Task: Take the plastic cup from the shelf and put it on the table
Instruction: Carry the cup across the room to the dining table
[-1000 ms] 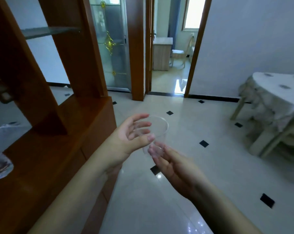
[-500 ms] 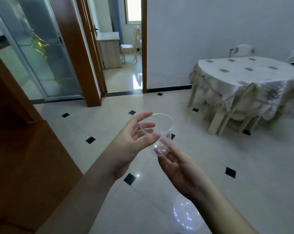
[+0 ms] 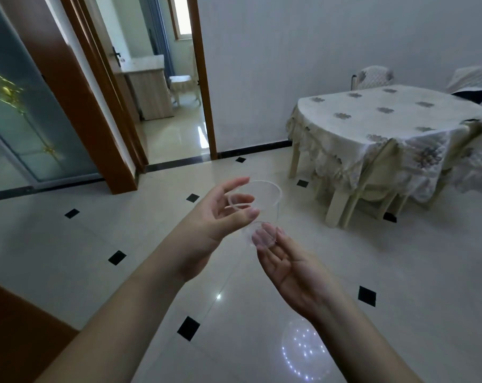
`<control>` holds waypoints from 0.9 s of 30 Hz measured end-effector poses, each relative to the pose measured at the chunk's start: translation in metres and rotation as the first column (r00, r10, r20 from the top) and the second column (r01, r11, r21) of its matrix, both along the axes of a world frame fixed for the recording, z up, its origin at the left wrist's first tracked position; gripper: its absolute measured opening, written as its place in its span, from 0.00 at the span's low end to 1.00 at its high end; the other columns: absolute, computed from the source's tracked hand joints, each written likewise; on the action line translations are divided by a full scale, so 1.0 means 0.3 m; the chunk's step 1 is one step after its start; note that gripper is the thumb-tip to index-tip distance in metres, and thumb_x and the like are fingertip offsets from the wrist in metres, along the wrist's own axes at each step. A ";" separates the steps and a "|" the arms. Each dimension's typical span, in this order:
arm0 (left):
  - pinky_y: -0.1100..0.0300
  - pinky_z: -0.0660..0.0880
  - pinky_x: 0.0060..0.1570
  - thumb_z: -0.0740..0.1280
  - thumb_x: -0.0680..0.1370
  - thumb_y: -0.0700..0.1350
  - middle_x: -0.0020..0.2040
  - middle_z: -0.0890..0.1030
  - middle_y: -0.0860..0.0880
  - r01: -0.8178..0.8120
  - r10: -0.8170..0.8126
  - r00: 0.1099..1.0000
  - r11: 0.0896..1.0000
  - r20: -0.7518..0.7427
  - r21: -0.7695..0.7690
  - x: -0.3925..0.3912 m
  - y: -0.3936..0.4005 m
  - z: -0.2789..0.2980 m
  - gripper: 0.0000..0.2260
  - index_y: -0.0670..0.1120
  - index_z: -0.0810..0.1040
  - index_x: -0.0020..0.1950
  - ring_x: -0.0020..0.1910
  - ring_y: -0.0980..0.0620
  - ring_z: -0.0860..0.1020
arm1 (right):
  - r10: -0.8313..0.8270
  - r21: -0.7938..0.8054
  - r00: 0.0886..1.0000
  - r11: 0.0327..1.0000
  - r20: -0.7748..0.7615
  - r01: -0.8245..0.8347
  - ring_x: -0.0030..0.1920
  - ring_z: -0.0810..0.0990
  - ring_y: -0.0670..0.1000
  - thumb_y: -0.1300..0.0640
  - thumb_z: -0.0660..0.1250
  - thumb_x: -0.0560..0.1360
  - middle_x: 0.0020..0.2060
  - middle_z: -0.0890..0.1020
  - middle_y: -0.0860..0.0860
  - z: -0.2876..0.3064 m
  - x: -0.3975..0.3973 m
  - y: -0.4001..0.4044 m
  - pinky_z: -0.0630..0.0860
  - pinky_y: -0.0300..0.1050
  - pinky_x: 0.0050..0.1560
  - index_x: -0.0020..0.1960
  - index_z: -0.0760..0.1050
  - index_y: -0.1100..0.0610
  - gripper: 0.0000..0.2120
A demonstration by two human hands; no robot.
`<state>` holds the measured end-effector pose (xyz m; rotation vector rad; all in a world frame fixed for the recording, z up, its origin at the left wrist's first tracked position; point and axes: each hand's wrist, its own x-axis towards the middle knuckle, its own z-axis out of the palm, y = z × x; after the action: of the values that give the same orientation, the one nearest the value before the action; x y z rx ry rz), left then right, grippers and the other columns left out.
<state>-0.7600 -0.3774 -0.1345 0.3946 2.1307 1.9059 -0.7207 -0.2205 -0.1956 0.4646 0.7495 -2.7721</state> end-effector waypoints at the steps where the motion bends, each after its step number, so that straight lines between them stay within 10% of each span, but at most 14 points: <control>1: 0.58 0.74 0.57 0.75 0.66 0.58 0.60 0.77 0.55 0.004 -0.004 1.000 1.000 -0.004 -0.005 -0.036 0.017 -0.003 0.28 0.65 0.70 0.65 0.56 0.59 0.78 | -0.004 0.003 1.000 1.000 0.006 0.004 0.48 0.86 0.53 0.58 0.71 0.67 0.48 0.86 0.58 -0.002 -0.035 0.016 0.82 0.41 0.41 0.56 0.80 0.65 0.19; 27: 0.63 0.75 0.52 0.74 0.68 0.55 0.61 0.77 0.56 0.032 -0.030 0.999 0.998 -0.030 0.051 -1.271 -0.226 -0.040 0.27 0.67 0.70 0.65 0.56 0.62 0.78 | 0.004 0.089 1.000 0.996 0.029 -0.007 0.56 0.82 0.56 0.61 0.66 0.76 0.59 0.81 0.63 0.026 -1.254 -0.218 0.80 0.47 0.53 0.61 0.77 0.66 0.15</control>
<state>-1.1414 -0.4451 -0.1465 0.4657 2.0843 1.9525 -1.0969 -0.2860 -0.1878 0.5173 0.8686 -2.7294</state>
